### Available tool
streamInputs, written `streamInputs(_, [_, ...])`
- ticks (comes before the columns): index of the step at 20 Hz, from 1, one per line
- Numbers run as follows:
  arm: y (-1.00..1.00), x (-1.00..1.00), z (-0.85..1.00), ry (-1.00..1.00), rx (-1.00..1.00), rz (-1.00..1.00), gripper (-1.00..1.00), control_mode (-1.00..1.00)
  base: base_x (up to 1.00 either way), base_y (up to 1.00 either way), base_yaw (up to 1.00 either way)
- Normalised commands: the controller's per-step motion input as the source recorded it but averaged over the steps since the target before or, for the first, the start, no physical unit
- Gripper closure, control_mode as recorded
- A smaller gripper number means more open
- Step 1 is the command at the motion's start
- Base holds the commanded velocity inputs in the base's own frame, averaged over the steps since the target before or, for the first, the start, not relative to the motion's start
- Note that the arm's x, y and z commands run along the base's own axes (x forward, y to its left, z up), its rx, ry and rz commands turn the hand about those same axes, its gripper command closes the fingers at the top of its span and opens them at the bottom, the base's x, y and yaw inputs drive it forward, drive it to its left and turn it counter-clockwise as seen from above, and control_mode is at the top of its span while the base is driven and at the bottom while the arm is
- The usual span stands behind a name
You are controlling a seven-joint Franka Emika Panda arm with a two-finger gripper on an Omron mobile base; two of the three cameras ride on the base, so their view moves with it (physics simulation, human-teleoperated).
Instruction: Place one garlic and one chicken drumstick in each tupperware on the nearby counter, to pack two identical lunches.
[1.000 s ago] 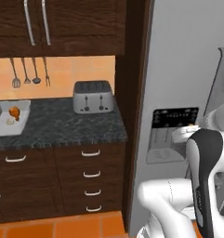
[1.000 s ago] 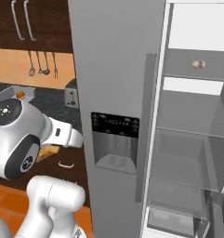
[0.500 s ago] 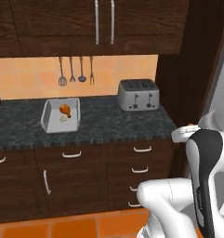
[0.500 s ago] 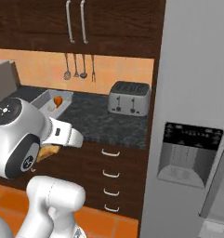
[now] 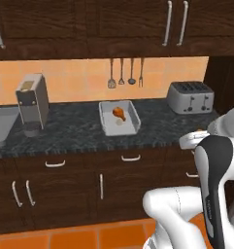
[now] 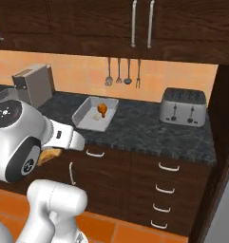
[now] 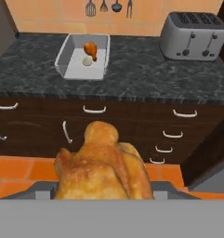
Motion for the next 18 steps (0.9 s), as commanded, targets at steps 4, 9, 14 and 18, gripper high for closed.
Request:
streamInputs(4, [0.0,0.0,0.0,0.0,0.0,0.0,1.0,1.0,0.53,1.0,0.0])
streamInputs(9, [0.0,0.0,0.0,0.0,0.0,0.0,1.0,1.0,0.61,1.0,0.0])
streamInputs(14, [0.0,0.0,0.0,0.0,0.0,0.0,1.0,1.0,0.61,1.0,0.0])
streamInputs(18, [0.0,0.0,0.0,0.0,0.0,0.0,1.0,1.0,0.58,1.0,0.0])
